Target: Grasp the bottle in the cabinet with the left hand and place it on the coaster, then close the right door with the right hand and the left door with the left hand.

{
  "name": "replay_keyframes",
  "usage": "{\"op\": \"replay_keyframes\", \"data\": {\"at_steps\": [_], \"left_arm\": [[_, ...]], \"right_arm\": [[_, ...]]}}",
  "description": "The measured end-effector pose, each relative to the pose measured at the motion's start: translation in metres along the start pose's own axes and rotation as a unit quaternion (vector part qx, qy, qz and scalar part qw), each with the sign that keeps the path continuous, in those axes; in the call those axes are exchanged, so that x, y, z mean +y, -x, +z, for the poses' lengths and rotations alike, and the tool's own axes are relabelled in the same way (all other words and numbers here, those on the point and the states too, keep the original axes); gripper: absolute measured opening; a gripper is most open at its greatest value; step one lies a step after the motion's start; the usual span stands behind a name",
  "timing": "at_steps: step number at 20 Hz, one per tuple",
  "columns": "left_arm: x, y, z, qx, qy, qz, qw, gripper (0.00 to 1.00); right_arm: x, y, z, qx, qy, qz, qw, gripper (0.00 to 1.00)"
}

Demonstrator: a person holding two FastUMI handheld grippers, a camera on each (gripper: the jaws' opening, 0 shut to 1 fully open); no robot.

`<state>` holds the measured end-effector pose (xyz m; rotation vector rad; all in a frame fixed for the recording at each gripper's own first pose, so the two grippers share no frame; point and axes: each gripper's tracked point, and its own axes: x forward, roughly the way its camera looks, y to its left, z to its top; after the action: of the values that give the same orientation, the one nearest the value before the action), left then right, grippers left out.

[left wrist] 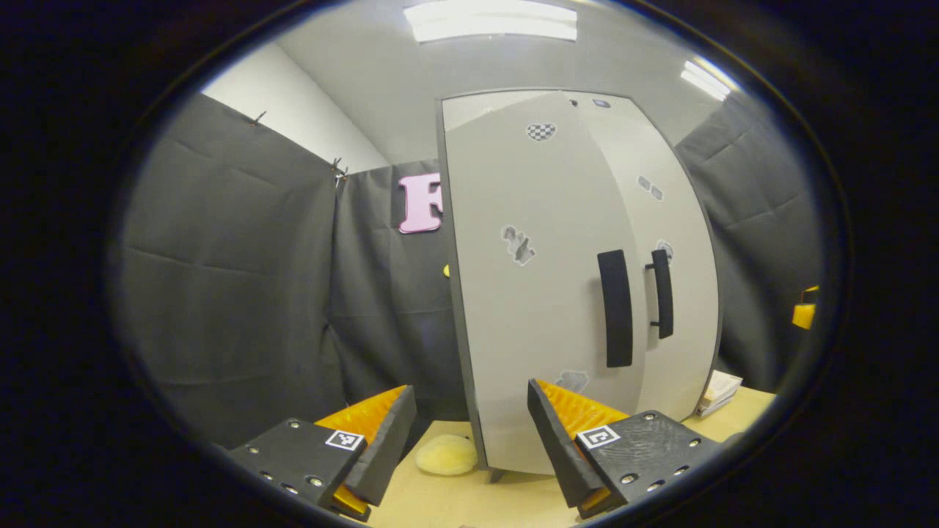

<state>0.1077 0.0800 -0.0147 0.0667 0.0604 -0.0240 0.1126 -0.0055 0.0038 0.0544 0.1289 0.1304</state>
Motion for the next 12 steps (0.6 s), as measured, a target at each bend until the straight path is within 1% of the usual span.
{"op": "replay_keyframes", "data": {"at_steps": [5,6,7,8,9,10,12], "left_arm": [[0.011,0.017,-0.001,-0.002,-0.012,0.013,1.000,0.91],[0.013,0.019,-0.001,-0.001,-0.011,0.017,1.000,0.91],[0.014,0.023,-0.003,0.000,-0.010,0.020,1.000,0.91],[0.014,0.025,-0.004,0.001,-0.008,0.023,1.000,0.91],[0.015,0.028,-0.004,0.000,-0.005,0.026,1.000,0.91],[0.016,0.031,-0.006,0.002,-0.001,0.029,1.000,0.91],[0.018,0.033,-0.008,0.003,0.003,0.035,0.999,0.91]], "right_arm": [[0.013,0.007,0.006,-0.007,-0.003,0.014,1.000,0.93],[0.015,0.010,0.006,-0.008,-0.002,0.016,1.000,0.96],[0.017,0.012,0.007,-0.010,-0.002,0.019,1.000,0.96],[0.019,0.014,0.007,-0.011,-0.002,0.021,1.000,0.93],[0.021,0.016,0.007,-0.012,-0.002,0.023,1.000,0.93],[0.023,0.017,0.006,-0.014,0.000,0.024,1.000,0.96],[0.024,0.020,0.005,-0.017,0.002,0.025,1.000,0.96]]}}
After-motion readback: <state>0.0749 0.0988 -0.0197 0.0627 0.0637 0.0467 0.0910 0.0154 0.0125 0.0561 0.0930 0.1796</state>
